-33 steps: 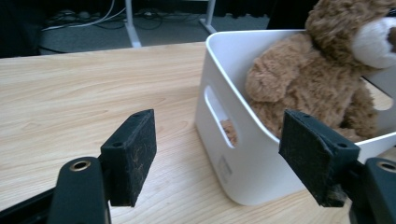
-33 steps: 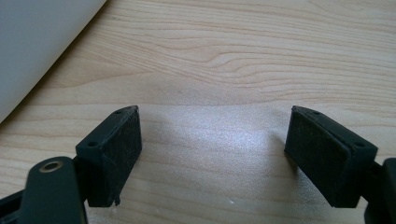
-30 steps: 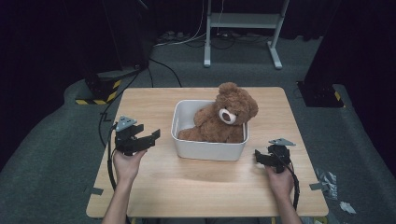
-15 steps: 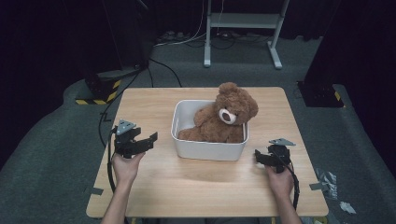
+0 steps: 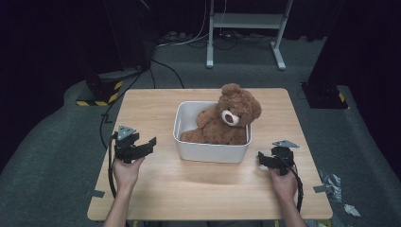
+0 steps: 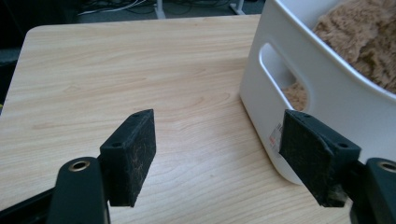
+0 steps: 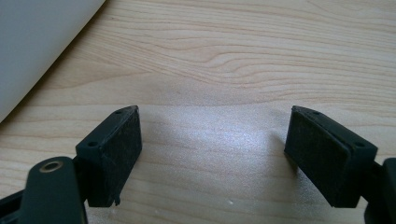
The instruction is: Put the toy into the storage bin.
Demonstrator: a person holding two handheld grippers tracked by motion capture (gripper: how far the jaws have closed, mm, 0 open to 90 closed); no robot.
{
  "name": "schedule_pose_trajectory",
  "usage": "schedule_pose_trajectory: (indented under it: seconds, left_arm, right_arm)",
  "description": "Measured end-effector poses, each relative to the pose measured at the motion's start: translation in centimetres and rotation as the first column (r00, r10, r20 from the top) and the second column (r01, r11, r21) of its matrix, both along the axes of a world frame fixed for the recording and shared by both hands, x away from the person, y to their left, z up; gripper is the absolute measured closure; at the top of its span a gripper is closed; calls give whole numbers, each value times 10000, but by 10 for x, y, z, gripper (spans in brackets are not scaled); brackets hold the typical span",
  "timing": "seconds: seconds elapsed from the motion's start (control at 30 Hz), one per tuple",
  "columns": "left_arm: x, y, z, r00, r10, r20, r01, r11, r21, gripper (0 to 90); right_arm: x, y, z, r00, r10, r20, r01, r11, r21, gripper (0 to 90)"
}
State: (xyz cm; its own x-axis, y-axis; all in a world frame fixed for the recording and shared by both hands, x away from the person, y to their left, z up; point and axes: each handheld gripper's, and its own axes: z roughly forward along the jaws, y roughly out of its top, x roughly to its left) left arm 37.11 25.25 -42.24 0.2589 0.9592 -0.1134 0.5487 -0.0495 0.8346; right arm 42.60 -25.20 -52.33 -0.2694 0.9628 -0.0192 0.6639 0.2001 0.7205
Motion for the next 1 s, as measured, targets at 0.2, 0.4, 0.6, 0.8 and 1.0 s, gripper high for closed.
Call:
schedule_pose_trajectory:
  seconds: [0.2,0.4,0.6,0.8,1.0]
  left_arm:
    - [-1,4,-11,9994,274,-200,-271,9995,144,271]
    - [0,9,-27,9966,528,-626,-522,9986,103,270]
    - [5,13,-41,9924,877,-860,-878,9961,25,270]
    - [8,13,-50,9902,1059,-914,-1055,9944,91,271]
    - [14,15,-57,9864,1322,-972,-1316,9912,128,271]
  right_arm:
    - [0,0,0,10000,-21,-12,21,10000,9,181]
    - [0,0,0,10000,-23,-10,23,10000,9,181]
    - [0,0,0,10000,-23,-10,23,10000,11,181]
    - [0,0,0,10000,-20,-7,20,10000,9,181]
    - [0,0,0,10000,-23,-3,23,10000,8,181]
